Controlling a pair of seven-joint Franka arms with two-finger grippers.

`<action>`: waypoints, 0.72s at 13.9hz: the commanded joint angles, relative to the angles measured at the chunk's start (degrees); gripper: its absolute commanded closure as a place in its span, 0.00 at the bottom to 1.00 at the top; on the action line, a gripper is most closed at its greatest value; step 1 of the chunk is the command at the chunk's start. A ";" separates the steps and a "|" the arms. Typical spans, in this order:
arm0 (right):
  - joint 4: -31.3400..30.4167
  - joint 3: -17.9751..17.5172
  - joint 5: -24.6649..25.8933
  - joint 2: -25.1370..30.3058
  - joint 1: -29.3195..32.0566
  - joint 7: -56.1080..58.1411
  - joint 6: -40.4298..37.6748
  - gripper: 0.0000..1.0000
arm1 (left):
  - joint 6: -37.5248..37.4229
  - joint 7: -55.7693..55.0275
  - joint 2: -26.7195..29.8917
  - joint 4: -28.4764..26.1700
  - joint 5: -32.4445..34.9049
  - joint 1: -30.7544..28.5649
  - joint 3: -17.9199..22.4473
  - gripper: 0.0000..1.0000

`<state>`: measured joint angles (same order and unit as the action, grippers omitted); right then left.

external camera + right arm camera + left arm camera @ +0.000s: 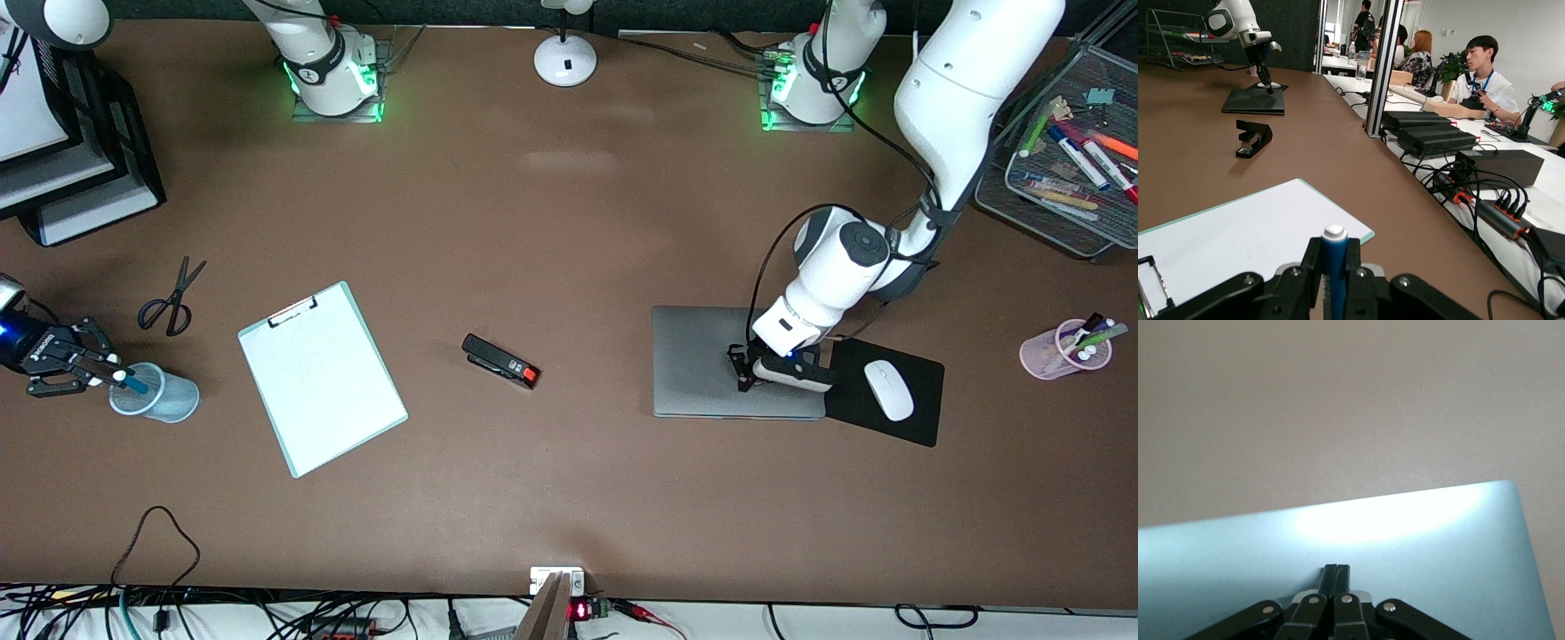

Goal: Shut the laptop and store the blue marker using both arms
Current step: 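Push the laptop screen down with the left gripper while the right gripper holds the marker, then lower the marker into the cup while the left gripper presses the lid shut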

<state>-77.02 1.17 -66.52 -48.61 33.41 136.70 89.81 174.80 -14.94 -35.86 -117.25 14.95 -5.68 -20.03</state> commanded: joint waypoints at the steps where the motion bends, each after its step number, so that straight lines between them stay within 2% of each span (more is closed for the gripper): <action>1: 1.88 -0.73 -0.89 -2.27 1.92 1.03 -1.57 0.99 | 0.36 0.26 -2.19 3.87 3.68 0.76 1.58 1.00; 3: 1.88 -0.64 -0.89 -2.36 2.19 0.94 -1.39 0.97 | 0.45 0.26 -2.89 4.49 3.68 0.94 1.58 1.00; 4: 1.88 -0.64 -0.89 -2.63 2.19 0.77 -1.39 0.92 | 0.45 0.26 -3.50 4.84 3.68 0.94 1.58 1.00; 5: 1.88 -0.64 -0.72 -2.98 2.19 0.77 -1.39 0.82 | 0.45 0.26 -3.77 5.27 3.77 1.29 1.58 1.00; 7: 1.88 -0.64 0.07 -3.07 2.19 -0.02 -1.48 0.39 | 0.45 0.26 -4.04 5.28 3.68 1.46 1.67 1.00; 8: 2.14 -0.55 0.51 -2.63 2.10 -0.55 -1.48 0.00 | 0.54 0.26 -4.82 5.37 3.68 1.55 1.67 1.00; 10: 2.23 -0.55 3.05 -1.75 2.10 -4.75 -1.57 0.00 | 1.23 0.26 -5.09 5.37 3.77 1.73 1.75 1.00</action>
<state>-76.51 1.16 -65.49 -50.49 34.90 135.65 89.45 175.07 -14.94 -39.65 -113.43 17.35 -4.71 -19.05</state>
